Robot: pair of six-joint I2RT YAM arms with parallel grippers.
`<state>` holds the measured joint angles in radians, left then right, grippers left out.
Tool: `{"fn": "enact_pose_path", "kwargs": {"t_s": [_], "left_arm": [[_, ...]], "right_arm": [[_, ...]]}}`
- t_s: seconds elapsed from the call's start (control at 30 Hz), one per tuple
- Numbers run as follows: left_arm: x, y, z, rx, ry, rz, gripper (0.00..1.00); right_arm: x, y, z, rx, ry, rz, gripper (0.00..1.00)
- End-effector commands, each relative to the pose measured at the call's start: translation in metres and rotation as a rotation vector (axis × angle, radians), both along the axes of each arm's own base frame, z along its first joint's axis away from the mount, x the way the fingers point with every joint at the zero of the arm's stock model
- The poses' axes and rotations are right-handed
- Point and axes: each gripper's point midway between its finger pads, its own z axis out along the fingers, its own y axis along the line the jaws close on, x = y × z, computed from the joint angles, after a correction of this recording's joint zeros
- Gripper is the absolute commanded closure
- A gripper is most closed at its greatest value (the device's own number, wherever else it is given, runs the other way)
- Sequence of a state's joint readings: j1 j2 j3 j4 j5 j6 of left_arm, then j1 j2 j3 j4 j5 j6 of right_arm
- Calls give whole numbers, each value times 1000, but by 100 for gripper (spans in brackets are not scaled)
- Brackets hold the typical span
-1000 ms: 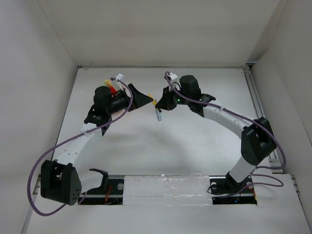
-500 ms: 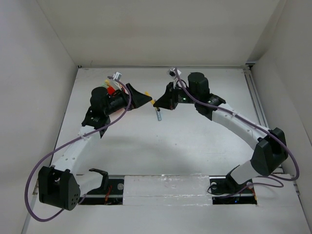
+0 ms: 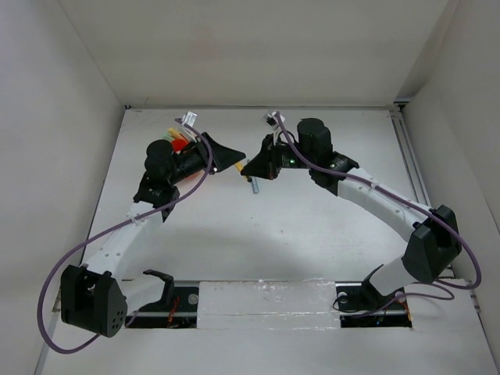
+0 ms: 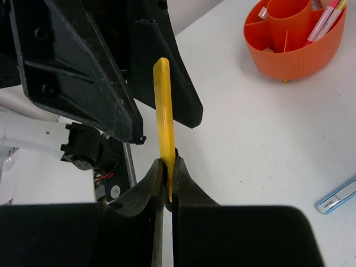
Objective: Sort the stationery into containers
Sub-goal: Pick up the stationery from the center of the board, then place the stationery in the storage box.
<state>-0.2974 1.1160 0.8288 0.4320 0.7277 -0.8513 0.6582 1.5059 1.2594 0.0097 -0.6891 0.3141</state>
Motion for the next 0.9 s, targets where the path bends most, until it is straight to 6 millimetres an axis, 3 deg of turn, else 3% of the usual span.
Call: {"fn": "enact_pose_path", "kwargs": {"t_s": [0.0,0.13,0.23,0.33,0.37,0.4,0.43,0.47,0.5,0.6,0.63,0.67,0.7,0.73,0.83,0.87], "left_arm": [[-11,-8,17,-50,-82,-73,64],[-12,-9,16,-65,-76,-86,77],[-13,-10,20,-67,-86,-95,96],[-6,-9,22,-48,-97,-72,100],[-2,-8,23,-37,-99,-48,100],[11,-2,24,-24,-97,29,100],[20,3,16,12,-54,83,100],[30,9,31,40,-103,142,100],[43,14,30,70,-96,201,100],[86,45,48,197,-123,447,100],[114,66,36,262,-72,582,100],[123,81,16,343,20,642,100],[136,97,42,347,18,717,100],[159,118,16,435,108,797,100],[182,175,18,611,152,1036,100],[196,185,-2,679,185,1056,100]], "right_arm": [[2,6,23,57,-69,13,100],[11,6,19,50,-63,-5,100],[17,5,23,55,-71,-15,100],[20,3,25,63,-69,-25,99],[23,0,25,62,-70,-34,92],[25,-1,25,61,-71,-45,56],[33,-4,25,57,-74,-79,36],[38,-11,24,54,-76,-110,5],[38,-15,22,43,-95,-130,0],[65,-48,6,-46,-101,-308,0],[67,-57,-10,-109,-92,-346,0],[77,-68,-21,-159,-95,-424,0],[81,-77,-19,-176,-109,-459,0],[78,-83,-32,-213,-106,-469,0],[76,-92,-49,-260,-94,-494,0],[77,-92,-49,-265,-103,-491,0]]}}
